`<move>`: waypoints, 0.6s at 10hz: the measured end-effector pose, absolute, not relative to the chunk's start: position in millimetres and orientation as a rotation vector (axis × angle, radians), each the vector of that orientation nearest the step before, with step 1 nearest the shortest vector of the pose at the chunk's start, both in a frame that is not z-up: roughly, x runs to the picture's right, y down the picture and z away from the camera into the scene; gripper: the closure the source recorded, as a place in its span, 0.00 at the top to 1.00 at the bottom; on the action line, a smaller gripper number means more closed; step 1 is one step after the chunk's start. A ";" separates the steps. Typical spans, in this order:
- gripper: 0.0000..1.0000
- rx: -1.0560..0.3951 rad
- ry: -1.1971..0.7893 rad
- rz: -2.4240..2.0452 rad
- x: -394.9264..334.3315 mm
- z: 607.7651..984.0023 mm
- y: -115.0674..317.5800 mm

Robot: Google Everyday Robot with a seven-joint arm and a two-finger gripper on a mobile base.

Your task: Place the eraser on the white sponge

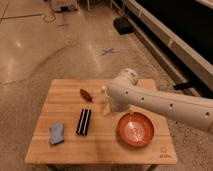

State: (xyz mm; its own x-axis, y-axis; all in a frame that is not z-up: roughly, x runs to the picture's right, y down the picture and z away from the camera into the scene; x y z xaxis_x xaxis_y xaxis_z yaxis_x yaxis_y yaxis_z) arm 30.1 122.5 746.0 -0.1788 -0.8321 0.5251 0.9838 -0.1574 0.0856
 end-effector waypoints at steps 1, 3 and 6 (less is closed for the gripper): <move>0.80 -0.424 -0.482 -1.733 16.8 754.3 124.0; 0.80 -0.424 -0.478 -1.794 -6.8 770.5 126.0; 0.80 -0.414 -0.488 -1.850 -40.8 784.4 122.5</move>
